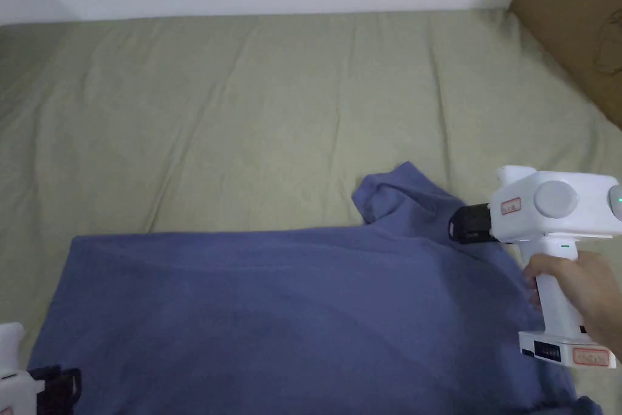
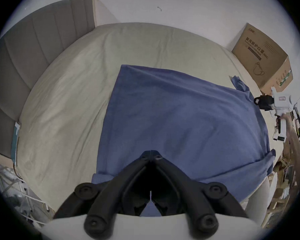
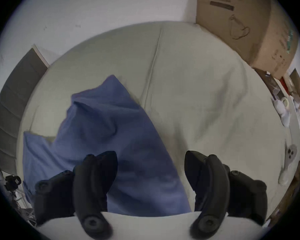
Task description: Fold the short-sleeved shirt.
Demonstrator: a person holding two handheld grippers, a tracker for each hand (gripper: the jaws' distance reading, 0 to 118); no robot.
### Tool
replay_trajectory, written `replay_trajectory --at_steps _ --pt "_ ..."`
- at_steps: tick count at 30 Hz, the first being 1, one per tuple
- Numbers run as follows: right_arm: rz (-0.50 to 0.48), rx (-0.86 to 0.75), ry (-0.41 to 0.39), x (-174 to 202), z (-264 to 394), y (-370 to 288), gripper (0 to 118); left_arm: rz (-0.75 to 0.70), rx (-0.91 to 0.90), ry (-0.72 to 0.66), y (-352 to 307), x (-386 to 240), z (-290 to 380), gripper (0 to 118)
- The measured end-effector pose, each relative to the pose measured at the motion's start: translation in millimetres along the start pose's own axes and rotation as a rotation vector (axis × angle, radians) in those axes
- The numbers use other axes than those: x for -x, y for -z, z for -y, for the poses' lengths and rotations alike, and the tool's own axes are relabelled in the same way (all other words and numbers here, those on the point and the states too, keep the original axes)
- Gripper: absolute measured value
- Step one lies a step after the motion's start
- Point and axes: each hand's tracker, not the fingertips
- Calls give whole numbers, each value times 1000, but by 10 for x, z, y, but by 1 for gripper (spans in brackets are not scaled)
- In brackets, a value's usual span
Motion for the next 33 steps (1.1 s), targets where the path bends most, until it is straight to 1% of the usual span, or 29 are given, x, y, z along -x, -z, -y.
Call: replay_trajectory --at_steps 1,4,5,6,7,8,9,10,13,16,17,18,19,20,21,22,24,25,28,30,31,32,33 --pt "21 17 5 -8 -16 87 84 -1 5 -5 20 15 -8 0" --pt "1 46 15 -51 -30 176 82 -4 20 -8 86 33 -19 0" --pt "4 37 -6 -42 -32 117 75 -7 23 -5 95 35 -16 0" --pt "40 19 -32 -14 -40 25 50 -11 27 -3 99 36 -13 0" --pt "46 -1 -60 -9 -39 -57 18 -10 28 -4 101 38 -8 0" --pt "-7 -35 -65 -35 -38 -83 0 -7 28 -4 118 30 -10 0" --pt "-10 -5 -36 -28 -48 -60 0 -3 30 -5 127 30 -10 0" --pt "-12 2 -40 -25 -52 -48 0 -2 31 -6 133 28 -11 0" --pt "-11 -7 12 -27 -53 -40 0 -4 29 -8 151 23 -45 0" --pt "-8 -26 -6 -7 -77 -95 0 -1 11 -4 193 77 -183 0" --pt "-8 -26 -9 -7 -78 -94 0 0 -9 -6 208 96 -249 3" --pt "-12 -27 -9 -13 -77 -129 0 3 -30 -11 234 120 -357 23" --pt "-16 -28 -6 -12 -78 -129 0 19 -33 -17 274 143 -485 50" --pt "-16 -27 -3 -11 -80 -126 0 26 -26 -18 329 157 -613 84" --pt "-18 -30 -1 -15 -84 -129 0 31 -15 -14 428 176 -776 111" --pt "-18 -29 -2 -16 -86 -133 0 28 -16 -12 529 197 -926 116" --pt "-17 -24 -8 0 -78 -117 0 5 -36 -13 687 215 -1207 111" --pt "-17 -21 -11 -7 -79 -111 0 -27 -45 -42 770 245 -1352 111" --pt "-18 -18 -10 -33 -85 -85 0 -18 -55 -91 1022 312 -1645 111" --pt "-21 -9 -9 -42 -96 -72 0 -30 -11 -116 1202 328 -1779 111" --pt "-20 -7 -13 -41 -93 -61 0 -49 22 -103 1312 318 -1818 110" --pt "-19 -6 -17 -38 -87 -52 0 -75 47 -70 1404 292 -1816 108" --pt "-16 -6 -23 -35 -78 -44 0 -112 73 -32 1514 268 -1814 93"
